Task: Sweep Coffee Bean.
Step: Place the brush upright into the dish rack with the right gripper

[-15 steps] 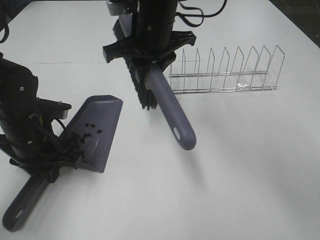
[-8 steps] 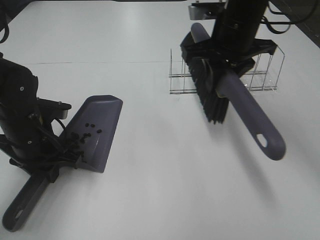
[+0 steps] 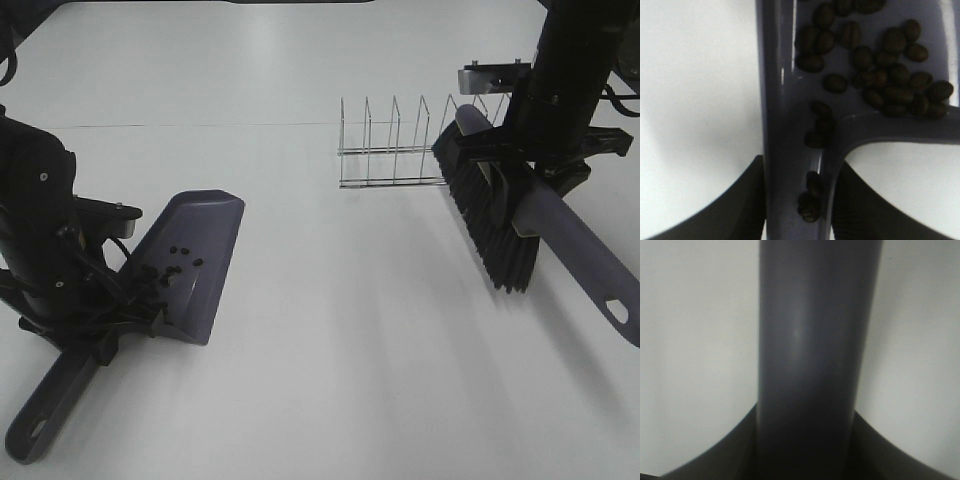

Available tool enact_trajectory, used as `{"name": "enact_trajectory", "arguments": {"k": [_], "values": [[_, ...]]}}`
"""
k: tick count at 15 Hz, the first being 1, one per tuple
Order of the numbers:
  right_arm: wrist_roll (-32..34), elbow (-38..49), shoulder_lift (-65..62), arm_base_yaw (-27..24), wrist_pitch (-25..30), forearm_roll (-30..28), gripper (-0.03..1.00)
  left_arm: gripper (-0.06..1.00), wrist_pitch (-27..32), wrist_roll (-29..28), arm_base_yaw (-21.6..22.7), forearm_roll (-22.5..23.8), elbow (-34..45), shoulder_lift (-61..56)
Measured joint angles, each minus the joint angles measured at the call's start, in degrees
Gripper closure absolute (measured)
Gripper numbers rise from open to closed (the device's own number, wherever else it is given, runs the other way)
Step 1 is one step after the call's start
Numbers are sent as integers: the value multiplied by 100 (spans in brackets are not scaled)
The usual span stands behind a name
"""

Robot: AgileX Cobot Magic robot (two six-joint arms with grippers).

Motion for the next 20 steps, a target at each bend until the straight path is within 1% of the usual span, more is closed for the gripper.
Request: {"name": "enact_trajectory", "arguments": {"k": [1,3,4,7,13,17,20], "values": [[-34,0,138,-103,0,-11,63,63,23,0,0,-6,-11,0],[-34,0,390,-218,-17,-223,63,63,34,0,0,-6,-11,0],[-34,0,476,-218,-17,-327,63,63,34,0,0,-6,-11,0],[-34,-189,619,-218,-17,-395,63,63,40,0,0,-40,-11,6],[-17,-1398,1375,-292,57,-510,63,63,57,0,0,-46,-17,6],[-115,-2401,1862,-470,103,-160,63,63,57,0,0,-46,-17,6],[-115,-2945,2149,-487,103,-109,63,63,57,0,0,-46,-17,6]]}}
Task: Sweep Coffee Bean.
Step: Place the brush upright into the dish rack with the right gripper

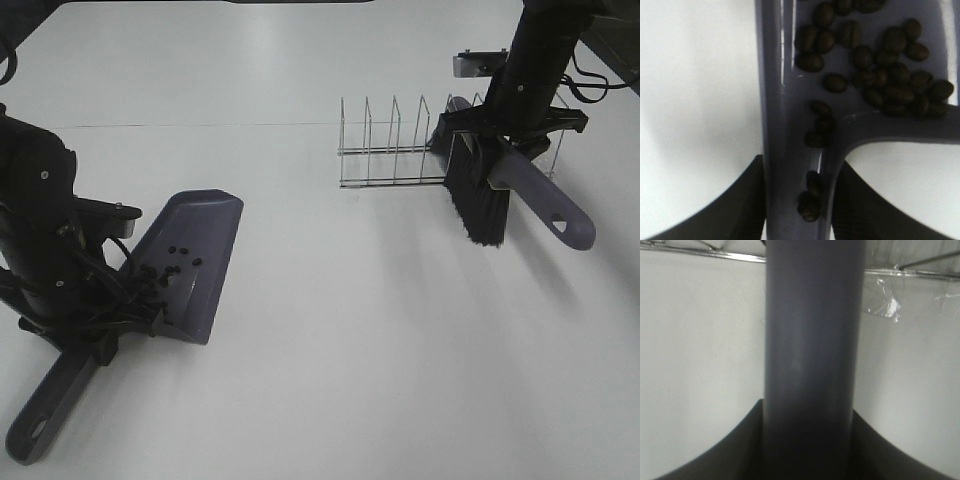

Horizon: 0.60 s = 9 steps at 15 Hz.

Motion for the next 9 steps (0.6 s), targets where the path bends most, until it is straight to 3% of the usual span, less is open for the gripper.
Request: {"name": "enact_trajectory", "arguments": {"k": [5,9], "values": [[281,-785,384,-11,52,120,63,63,0,0,0,0,0,0],[407,-905,395,-11,29,132,63,63,0,0,0,0,0,0]]}}
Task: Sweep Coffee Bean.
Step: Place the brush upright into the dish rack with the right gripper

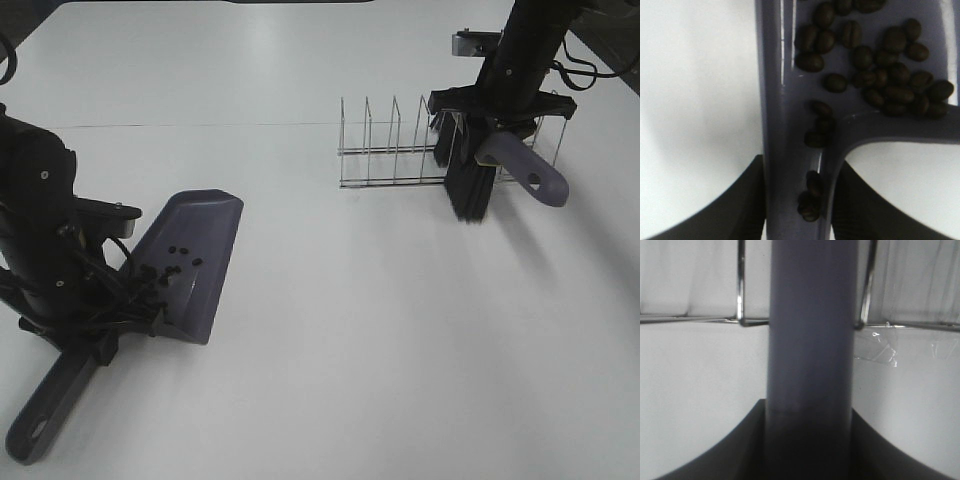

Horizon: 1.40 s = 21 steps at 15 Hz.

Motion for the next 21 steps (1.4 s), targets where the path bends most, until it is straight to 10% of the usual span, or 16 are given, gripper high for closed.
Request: {"name": "enact_trajectory", "arguments": {"k": [21], "values": [[-29,0,-183,-52,-143,264,47,63,29,-172,0,-315,0,0]]}}
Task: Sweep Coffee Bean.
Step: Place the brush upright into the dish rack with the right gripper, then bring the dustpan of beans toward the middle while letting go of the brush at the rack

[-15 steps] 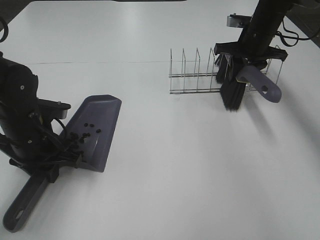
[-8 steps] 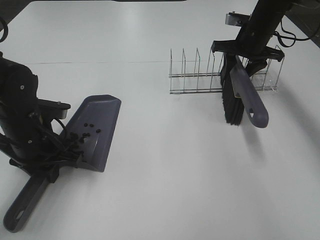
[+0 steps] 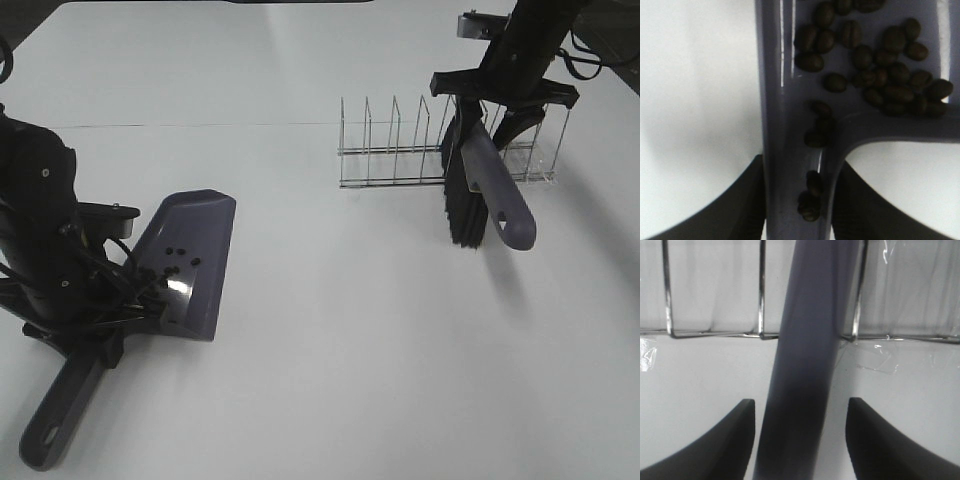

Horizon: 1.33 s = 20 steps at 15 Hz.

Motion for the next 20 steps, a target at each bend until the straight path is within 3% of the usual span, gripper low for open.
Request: {"name": "enact_trajectory", "arguments": {"k": [6,14,18,19,20], "values": [[0,-6,-493,0,-6,6,47,63,-63,-338,0,-86,-52,11],[0,-6,-1020,0,6,143,47,63,361,-344,0,-138,-1375,722],[0,-6,-1232,0,6,166,47,63,458,-344,0,-138,-1587,831],[0,-6,-1243,0,6,166,47,60,458,-344,0,-138,-1587,831],[0,-6,-1243,0,6,166,47,41,464,-338,17,-69,-1593,831]]}}
